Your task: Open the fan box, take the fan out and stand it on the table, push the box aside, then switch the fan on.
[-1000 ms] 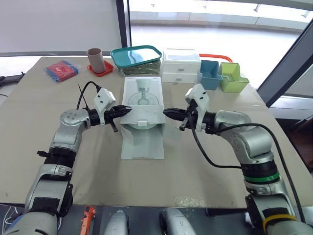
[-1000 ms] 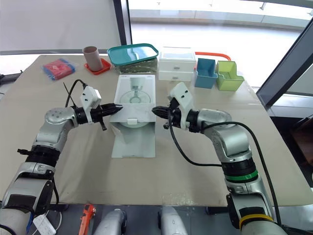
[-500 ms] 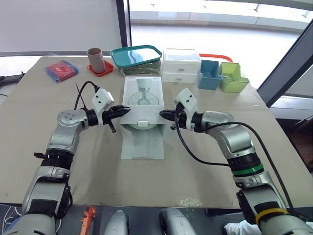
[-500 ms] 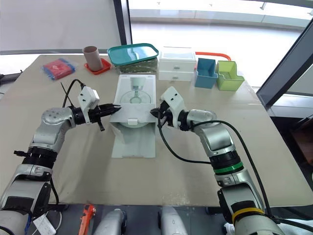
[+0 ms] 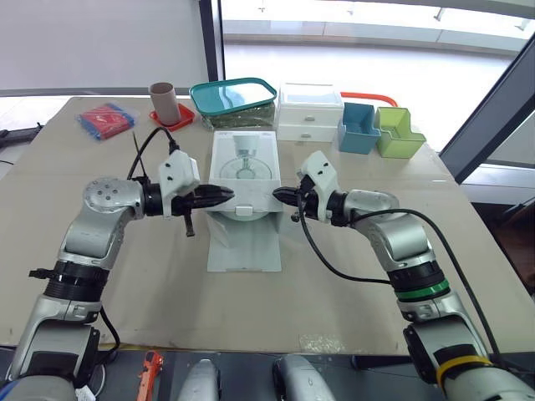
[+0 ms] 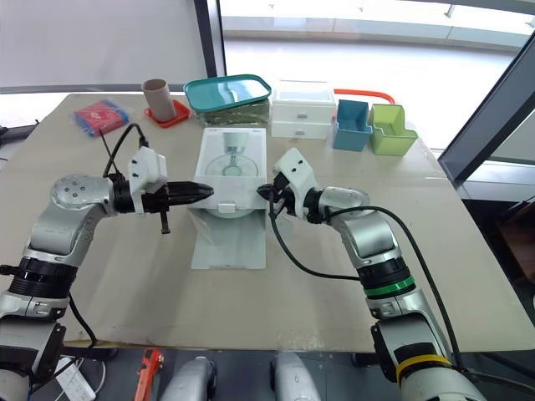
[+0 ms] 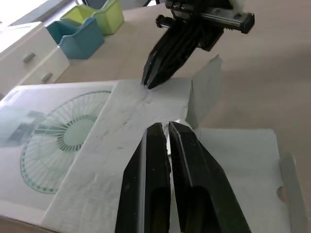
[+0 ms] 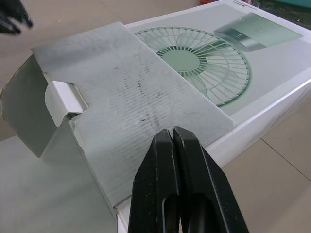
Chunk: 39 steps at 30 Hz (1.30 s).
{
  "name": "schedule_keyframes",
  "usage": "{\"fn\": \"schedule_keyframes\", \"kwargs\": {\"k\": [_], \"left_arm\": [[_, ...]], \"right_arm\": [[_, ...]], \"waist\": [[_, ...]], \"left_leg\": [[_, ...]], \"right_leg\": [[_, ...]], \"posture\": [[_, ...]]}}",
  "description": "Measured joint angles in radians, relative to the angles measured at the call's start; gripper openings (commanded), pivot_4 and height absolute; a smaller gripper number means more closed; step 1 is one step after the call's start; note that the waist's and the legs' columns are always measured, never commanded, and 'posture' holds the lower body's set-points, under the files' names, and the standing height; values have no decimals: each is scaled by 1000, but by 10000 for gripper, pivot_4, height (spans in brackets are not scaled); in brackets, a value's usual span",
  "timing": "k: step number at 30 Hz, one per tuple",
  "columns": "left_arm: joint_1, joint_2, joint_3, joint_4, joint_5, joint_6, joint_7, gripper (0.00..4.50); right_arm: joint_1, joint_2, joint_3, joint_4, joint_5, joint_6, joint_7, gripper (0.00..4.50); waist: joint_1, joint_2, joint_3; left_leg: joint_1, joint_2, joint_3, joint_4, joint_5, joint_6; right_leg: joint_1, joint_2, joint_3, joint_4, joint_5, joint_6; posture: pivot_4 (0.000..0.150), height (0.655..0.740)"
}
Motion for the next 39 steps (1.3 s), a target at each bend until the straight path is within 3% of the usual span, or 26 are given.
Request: {"fn": "schedule_keyframes", "kwargs": {"k": [13, 22, 29, 39], "left_arm": [[3, 85, -74, 29, 95, -110, -97, 2700], [39, 257, -73, -5, 105, -95, -210, 2700], [60, 288, -73, 0, 114, -76, -235, 2700], [50, 229, -72, 154, 192, -150, -106, 2700]], "right_arm": [[0, 17, 0, 10, -21, -20, -12, 431], [3, 32, 2, 12, -30, -35, -13, 431], [3, 36, 2, 14, -31, -40, -13, 431], [8, 36, 3, 12, -33, -47, -10, 431]], "waist": [[-5, 0, 0], [-13, 1, 0], [-13, 0, 0], [-13, 0, 0]], "left_leg": [[1, 1, 0, 0, 0, 0], [1, 2, 1, -1, 0, 0], [0, 2, 0, -1, 0, 1], [0, 2, 0, -1, -1, 1]], "right_leg": [[0, 1, 0, 1, 0, -1], [0, 2, 1, 1, -1, -2], [-1, 2, 0, 1, -2, -2], [-1, 2, 0, 2, -2, -2]], "posture": [[1500, 7400], [1500, 7400], [1500, 7400], [1500, 7400]]}}
